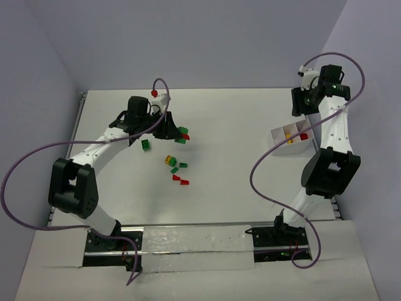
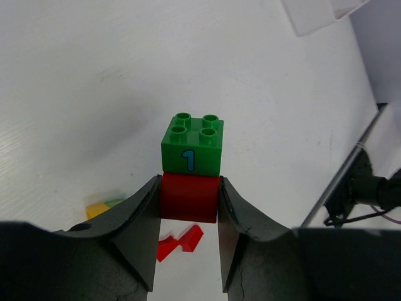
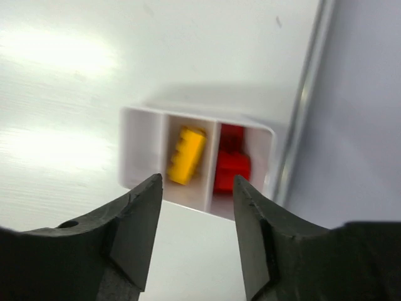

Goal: Sort the legos into containers by color

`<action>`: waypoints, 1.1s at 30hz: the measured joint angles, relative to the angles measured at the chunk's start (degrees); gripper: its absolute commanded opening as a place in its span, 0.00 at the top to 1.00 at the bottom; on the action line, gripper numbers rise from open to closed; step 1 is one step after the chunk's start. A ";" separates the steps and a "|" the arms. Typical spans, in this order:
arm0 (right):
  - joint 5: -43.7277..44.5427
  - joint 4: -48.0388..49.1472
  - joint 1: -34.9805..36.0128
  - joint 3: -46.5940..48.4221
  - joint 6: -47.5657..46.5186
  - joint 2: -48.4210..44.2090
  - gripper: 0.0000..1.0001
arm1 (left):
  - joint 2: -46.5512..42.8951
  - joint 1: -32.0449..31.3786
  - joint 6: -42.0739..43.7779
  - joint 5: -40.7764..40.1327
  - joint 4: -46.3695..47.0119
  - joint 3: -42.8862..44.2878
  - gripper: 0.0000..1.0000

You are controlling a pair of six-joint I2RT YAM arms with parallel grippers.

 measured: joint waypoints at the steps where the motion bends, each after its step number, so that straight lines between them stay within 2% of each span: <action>1: -2.36 -0.01 0.56 1.21 0.83 -0.81 0.40 | -0.52 0.00 -0.50 1.18 0.72 -0.10 1.00; 5: -13.51 1.19 3.79 2.98 5.44 -5.93 0.39 | -3.18 0.38 -4.79 8.05 6.05 -1.98 1.00; 10: -28.34 4.85 14.44 1.67 11.28 -9.73 0.36 | -5.58 0.85 -12.36 19.02 16.47 -6.03 1.00; 13: -36.87 8.12 22.33 -1.11 15.27 -9.25 0.35 | -5.67 0.77 -15.22 23.81 19.97 -7.22 1.00; 17: -44.63 9.60 29.06 -1.69 18.68 -5.79 0.35 | -5.87 0.05 -15.06 27.90 20.65 -7.50 1.00; 25: -52.39 8.64 38.51 -2.06 19.78 -0.14 0.35 | -7.20 -3.48 -10.49 30.44 17.94 -7.50 1.00; 33: -54.67 -0.97 41.66 0.76 12.72 3.99 0.37 | -7.33 -3.56 -8.97 30.62 16.78 -6.94 1.00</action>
